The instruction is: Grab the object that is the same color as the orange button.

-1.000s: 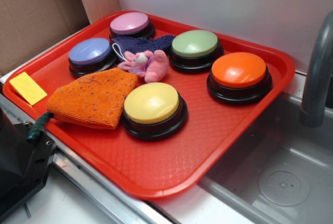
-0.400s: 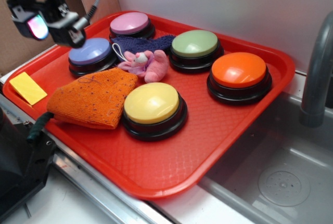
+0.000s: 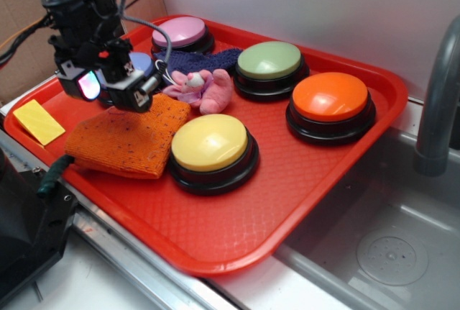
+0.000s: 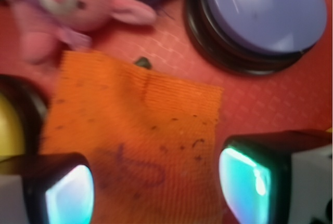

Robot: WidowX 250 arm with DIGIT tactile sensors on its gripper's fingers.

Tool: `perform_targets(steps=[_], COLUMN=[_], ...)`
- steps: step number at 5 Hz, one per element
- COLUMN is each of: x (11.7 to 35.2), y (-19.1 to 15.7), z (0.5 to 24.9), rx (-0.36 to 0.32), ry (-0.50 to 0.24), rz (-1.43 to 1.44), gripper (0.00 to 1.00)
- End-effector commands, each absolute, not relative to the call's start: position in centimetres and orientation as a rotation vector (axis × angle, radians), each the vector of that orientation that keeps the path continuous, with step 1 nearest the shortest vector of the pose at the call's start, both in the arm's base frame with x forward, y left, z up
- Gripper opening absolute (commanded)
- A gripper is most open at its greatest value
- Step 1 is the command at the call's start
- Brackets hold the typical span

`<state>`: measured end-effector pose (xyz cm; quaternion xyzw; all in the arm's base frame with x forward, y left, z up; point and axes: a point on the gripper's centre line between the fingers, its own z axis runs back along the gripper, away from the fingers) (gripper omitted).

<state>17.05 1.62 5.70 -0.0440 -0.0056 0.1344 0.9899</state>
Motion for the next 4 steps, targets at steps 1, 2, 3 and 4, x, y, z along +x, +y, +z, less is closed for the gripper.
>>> perform_targets(steps=[1, 2, 3, 4], x=[16.83, 16.73, 16.83, 16.76], y=[1.89, 1.52, 1.37, 1.28], z=[3.69, 3.33, 3.38, 3.60], rx=[-0.115, -0.137, -0.139, -0.156], ry=[0.004, 0.001, 0.002, 0.013], rz=[0.314, 0.341, 0.339, 0.305], gripper=[1.00, 0.00, 0.00, 0.00])
